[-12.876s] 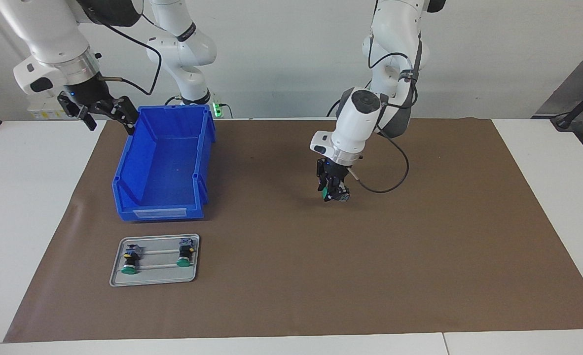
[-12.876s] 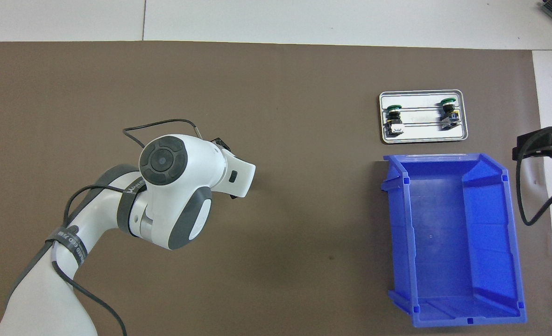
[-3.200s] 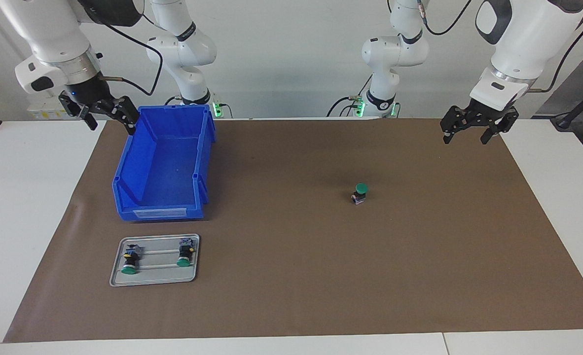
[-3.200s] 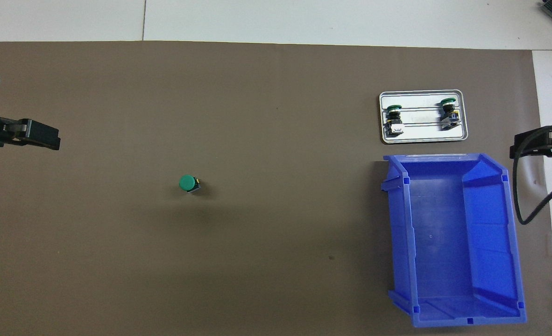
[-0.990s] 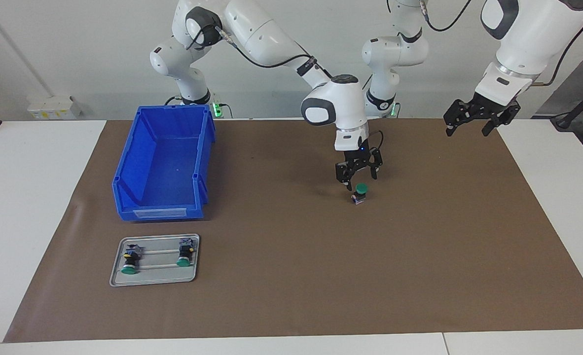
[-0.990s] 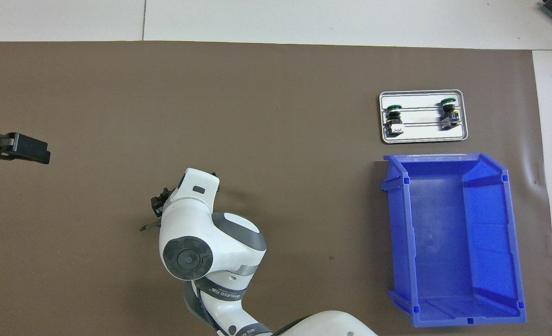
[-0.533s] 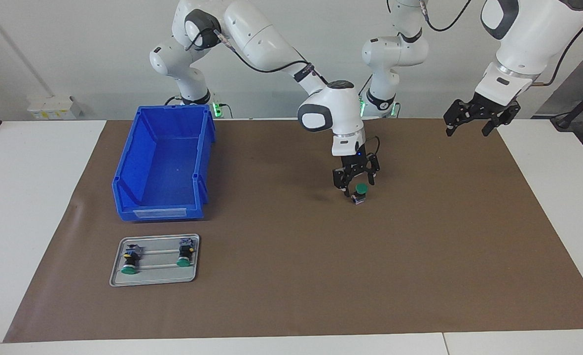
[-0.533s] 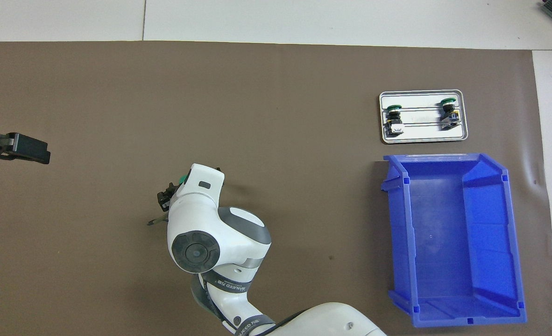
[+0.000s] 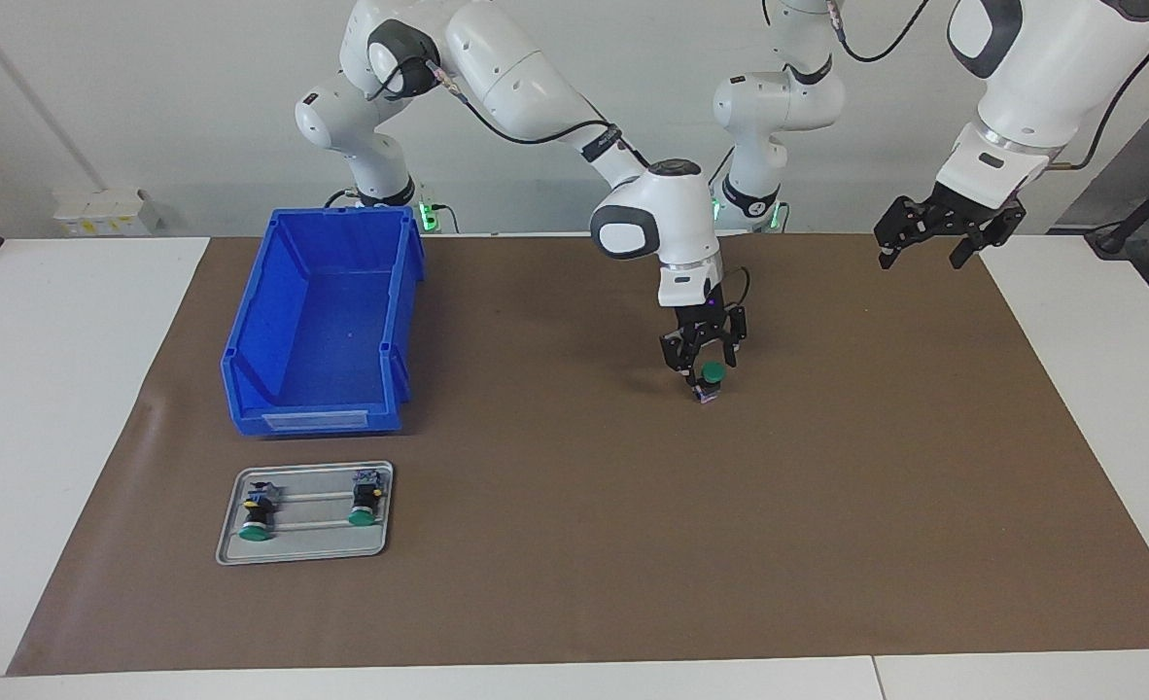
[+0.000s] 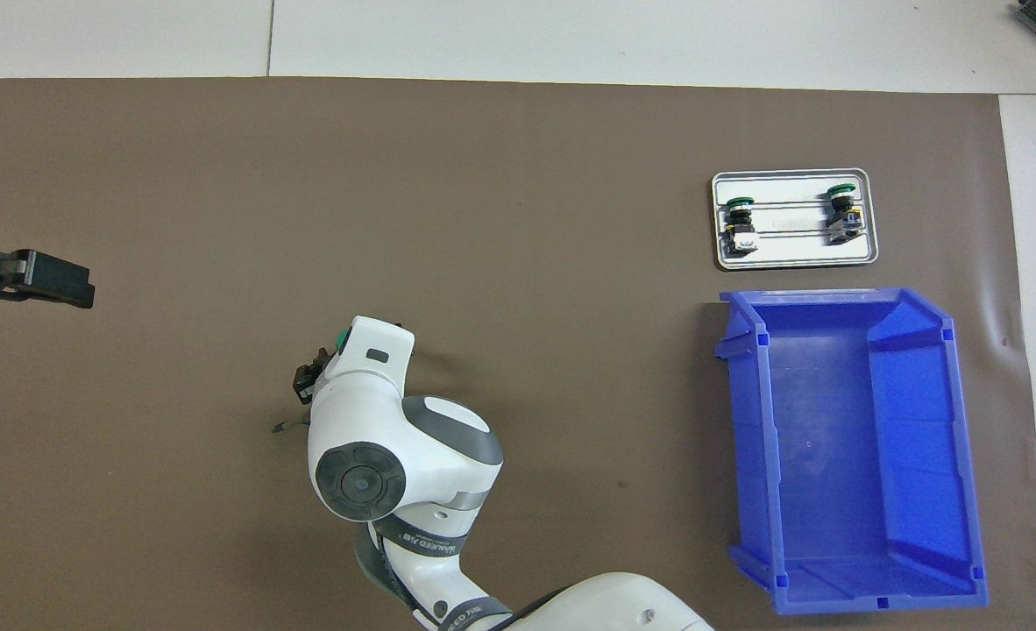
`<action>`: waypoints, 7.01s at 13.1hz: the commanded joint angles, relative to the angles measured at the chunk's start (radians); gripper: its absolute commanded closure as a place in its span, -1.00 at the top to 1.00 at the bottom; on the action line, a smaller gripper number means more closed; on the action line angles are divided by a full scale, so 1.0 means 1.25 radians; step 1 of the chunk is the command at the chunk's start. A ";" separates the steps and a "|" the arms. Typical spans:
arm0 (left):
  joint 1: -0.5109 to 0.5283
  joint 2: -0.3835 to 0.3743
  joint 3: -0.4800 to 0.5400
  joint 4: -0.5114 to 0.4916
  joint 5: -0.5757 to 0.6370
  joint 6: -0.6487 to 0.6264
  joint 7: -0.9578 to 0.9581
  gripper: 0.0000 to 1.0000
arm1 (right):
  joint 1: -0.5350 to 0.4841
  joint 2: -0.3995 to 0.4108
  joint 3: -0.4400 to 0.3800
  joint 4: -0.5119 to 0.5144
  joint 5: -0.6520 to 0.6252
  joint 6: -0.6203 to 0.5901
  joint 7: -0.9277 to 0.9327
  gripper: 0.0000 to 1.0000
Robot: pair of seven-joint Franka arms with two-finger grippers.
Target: Place and press button with both arms
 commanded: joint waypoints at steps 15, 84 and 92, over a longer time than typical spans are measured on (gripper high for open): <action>0.009 -0.023 -0.005 -0.029 -0.009 0.015 0.006 1.00 | -0.113 -0.140 0.005 0.034 -0.002 -0.167 -0.001 -1.00; 0.009 -0.024 -0.005 -0.029 -0.009 0.014 0.006 1.00 | -0.753 -0.547 -0.001 -0.032 0.262 -0.898 -0.542 1.00; 0.009 -0.024 -0.005 -0.029 -0.009 0.014 0.006 1.00 | -0.732 -0.554 0.008 -0.049 0.247 -0.894 -0.545 1.00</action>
